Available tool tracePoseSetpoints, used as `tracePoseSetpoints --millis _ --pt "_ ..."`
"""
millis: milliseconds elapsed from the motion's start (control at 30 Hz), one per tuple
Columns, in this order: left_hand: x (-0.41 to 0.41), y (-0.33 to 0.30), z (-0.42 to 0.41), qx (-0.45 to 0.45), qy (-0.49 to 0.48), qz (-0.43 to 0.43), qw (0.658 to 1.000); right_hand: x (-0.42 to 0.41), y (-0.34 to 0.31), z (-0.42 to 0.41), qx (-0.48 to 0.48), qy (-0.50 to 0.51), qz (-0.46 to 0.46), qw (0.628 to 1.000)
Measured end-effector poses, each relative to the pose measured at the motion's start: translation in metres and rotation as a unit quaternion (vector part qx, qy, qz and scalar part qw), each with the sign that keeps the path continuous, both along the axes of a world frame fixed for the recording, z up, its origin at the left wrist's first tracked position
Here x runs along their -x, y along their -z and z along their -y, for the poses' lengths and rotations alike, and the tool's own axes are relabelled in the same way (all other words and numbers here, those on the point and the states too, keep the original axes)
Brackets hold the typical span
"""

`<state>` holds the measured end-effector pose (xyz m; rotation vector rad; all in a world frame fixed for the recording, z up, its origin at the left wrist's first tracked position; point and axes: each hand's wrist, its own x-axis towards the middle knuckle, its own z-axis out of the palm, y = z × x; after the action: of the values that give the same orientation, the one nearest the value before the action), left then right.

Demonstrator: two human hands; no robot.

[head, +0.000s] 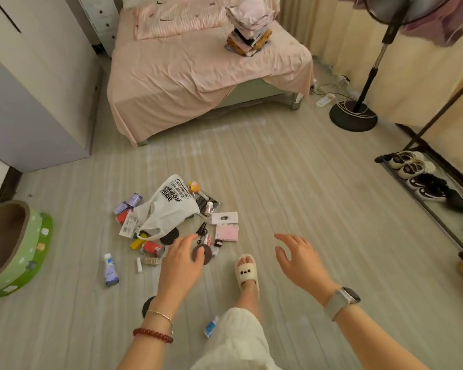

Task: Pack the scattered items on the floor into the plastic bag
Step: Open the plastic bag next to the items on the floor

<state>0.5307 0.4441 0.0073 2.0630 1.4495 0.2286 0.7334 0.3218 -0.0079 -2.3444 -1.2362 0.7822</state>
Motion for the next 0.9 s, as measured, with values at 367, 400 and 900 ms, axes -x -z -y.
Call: tracePoseSetpoints --millis 367,400,900 --pt "-0.133 0.012 -0.260 0.012 -0.054 -0.003 0.998 -0.152 -0.023 -0.280 0.016 -0.074 0.048 0.996" --pt "-0.142 0.012 -0.278 0.013 -0.056 -0.005 0.998 -0.163 -0.024 -0.300 0.020 -0.077 0.046 0.996" --pt "-0.303 0.041 -0.572 0.066 -0.236 0.006 0.970 -0.335 0.006 -0.682 0.055 -0.276 0.047 0.958"
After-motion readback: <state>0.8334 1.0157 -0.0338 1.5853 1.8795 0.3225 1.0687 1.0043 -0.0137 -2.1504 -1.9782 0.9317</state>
